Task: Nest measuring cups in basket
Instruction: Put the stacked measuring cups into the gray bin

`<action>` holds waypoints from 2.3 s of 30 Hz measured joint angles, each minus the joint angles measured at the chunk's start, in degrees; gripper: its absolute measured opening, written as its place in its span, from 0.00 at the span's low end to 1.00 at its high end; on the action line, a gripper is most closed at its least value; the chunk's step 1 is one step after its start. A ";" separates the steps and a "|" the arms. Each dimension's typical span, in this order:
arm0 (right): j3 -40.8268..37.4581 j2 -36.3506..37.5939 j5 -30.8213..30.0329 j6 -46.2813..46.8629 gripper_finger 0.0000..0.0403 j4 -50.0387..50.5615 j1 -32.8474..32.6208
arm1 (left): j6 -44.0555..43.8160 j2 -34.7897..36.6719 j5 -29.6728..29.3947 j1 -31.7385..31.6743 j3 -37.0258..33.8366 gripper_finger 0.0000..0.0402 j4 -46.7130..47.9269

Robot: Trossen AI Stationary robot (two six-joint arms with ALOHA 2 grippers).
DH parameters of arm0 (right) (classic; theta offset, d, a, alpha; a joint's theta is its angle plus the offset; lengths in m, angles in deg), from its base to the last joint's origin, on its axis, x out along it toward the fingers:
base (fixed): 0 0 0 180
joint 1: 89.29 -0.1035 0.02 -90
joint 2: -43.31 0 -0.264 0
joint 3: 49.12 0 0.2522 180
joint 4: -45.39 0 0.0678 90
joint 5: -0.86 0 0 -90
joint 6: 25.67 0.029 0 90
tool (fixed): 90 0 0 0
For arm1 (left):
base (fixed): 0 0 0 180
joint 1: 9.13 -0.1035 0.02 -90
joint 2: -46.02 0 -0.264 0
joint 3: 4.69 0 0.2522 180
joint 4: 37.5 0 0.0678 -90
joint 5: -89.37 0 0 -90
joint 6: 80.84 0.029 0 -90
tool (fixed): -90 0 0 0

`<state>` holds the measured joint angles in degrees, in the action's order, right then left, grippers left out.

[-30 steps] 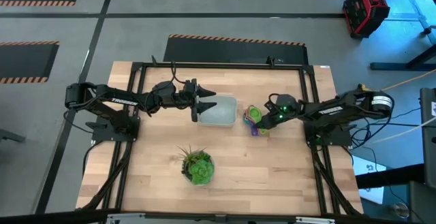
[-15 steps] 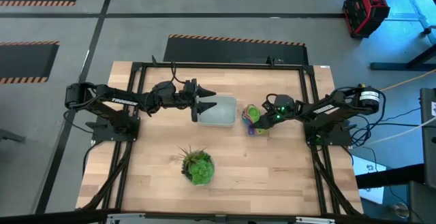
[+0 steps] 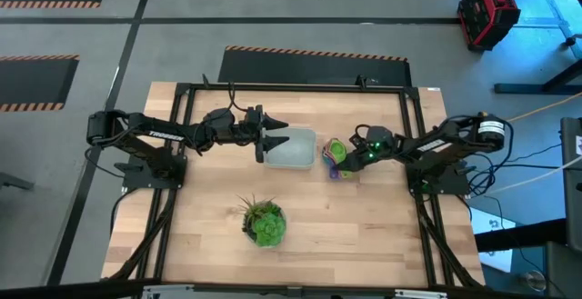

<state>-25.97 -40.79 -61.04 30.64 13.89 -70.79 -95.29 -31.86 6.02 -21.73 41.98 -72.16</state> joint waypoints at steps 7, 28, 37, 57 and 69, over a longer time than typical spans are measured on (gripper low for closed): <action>0.09 -3.31 0.00 0.26 0.85 -5.26 0.02 | 0.00 0.00 0.00 0.00 0.00 0.58 0.02; 1.40 -7.25 0.22 -2.39 0.72 -8.09 0.00 | 0.01 0.00 -0.02 0.00 0.00 0.58 0.01; 1.34 -7.38 0.25 -4.13 0.49 -8.52 -0.02 | 0.01 0.00 -0.02 0.00 0.00 0.58 0.02; 1.25 -7.38 0.80 -4.64 0.35 -9.31 0.01 | 0.01 0.00 -0.02 0.00 0.00 0.58 0.00; 1.23 -7.38 2.21 -5.63 0.23 -9.53 0.09 | 0.01 0.00 -0.01 0.00 0.00 0.58 0.02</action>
<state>-24.75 -48.17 -58.83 25.01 4.36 -70.70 -95.28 -31.86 6.02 -21.73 41.98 -72.15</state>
